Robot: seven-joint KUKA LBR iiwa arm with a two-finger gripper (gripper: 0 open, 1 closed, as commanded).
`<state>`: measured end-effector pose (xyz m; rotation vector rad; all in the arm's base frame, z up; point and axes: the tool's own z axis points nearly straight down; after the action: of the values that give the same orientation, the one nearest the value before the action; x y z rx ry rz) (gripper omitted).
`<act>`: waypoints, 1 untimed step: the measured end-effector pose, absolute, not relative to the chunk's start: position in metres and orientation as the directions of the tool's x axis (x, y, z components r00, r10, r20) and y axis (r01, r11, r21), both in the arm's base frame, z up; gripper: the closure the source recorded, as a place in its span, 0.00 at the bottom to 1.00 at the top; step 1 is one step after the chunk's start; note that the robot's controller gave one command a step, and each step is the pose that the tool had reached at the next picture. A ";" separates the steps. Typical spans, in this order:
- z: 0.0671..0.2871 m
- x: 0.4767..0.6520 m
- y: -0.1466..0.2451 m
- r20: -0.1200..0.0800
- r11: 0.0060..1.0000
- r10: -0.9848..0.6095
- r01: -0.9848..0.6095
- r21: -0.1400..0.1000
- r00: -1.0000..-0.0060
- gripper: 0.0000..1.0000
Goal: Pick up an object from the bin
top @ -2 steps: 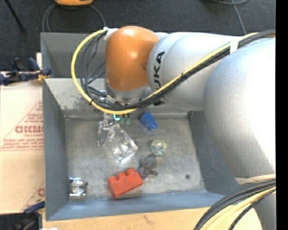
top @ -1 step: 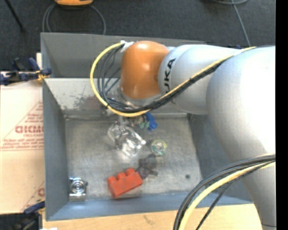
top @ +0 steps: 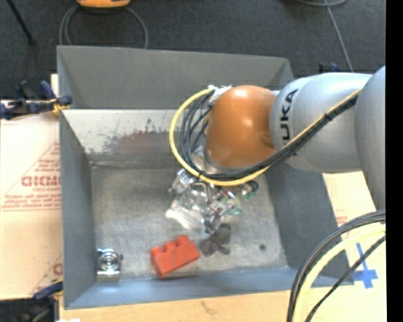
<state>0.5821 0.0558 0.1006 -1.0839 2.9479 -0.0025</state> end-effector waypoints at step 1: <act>0.103 0.491 0.033 0.002 0.805 -0.594 -0.594 0.003 -0.805 0.00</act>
Offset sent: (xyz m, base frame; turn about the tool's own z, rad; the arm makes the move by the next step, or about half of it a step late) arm -0.0886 -0.0220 0.0020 0.0684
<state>0.4909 0.0332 0.1027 -0.9829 2.9867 0.0028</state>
